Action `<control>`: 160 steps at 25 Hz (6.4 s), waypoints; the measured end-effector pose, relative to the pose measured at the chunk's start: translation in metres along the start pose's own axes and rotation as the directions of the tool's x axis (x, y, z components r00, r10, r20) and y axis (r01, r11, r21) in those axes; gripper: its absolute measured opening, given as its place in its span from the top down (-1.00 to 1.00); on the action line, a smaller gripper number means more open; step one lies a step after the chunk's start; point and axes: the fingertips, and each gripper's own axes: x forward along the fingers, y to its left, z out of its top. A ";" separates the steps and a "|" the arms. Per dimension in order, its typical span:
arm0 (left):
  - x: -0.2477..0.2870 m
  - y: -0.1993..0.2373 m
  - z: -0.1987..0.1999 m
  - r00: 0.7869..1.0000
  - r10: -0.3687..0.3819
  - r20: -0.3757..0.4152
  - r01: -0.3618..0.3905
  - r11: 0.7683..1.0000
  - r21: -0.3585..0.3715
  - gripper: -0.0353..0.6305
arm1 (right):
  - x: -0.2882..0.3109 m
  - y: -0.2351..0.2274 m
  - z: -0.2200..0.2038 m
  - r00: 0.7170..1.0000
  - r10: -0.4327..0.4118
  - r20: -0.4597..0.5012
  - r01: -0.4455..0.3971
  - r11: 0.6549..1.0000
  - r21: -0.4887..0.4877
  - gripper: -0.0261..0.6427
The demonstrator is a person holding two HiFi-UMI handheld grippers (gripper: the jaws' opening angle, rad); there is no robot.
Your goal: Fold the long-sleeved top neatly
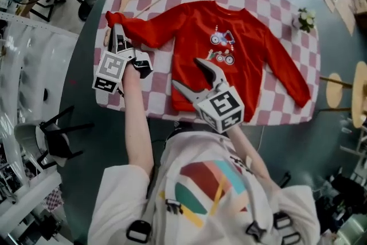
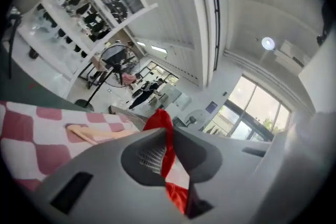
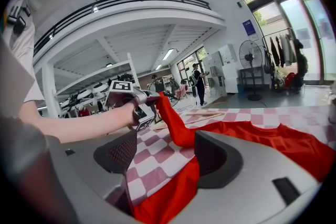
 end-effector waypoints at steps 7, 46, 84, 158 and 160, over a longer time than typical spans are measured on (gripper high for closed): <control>0.034 -0.124 -0.070 0.984 -0.107 -0.145 0.154 0.917 0.367 0.78 | -0.057 -0.060 -0.021 0.993 -0.114 0.031 0.111 0.990 0.084 -0.08; -0.043 -0.349 -0.536 0.556 -0.190 -0.809 0.830 0.090 0.550 0.30 | -0.309 -0.228 -0.157 0.842 -0.539 -0.030 0.507 0.771 0.385 -0.08; -0.198 -0.505 -0.685 0.185 -0.137 -0.973 0.913 -0.342 0.221 0.84 | -0.460 -0.223 -0.241 0.566 -0.819 -0.090 0.701 0.421 0.576 -0.08; -0.143 -0.096 -0.157 0.745 -0.113 -0.657 0.620 0.479 0.621 0.49 | -0.168 -0.091 -0.130 0.877 -0.465 -0.121 0.478 0.871 0.118 -0.08; -0.174 -0.086 -0.208 0.688 -0.079 -0.722 0.668 0.458 0.586 0.48 | -0.186 -0.088 -0.140 0.872 -0.474 -0.125 0.487 0.865 0.119 -0.08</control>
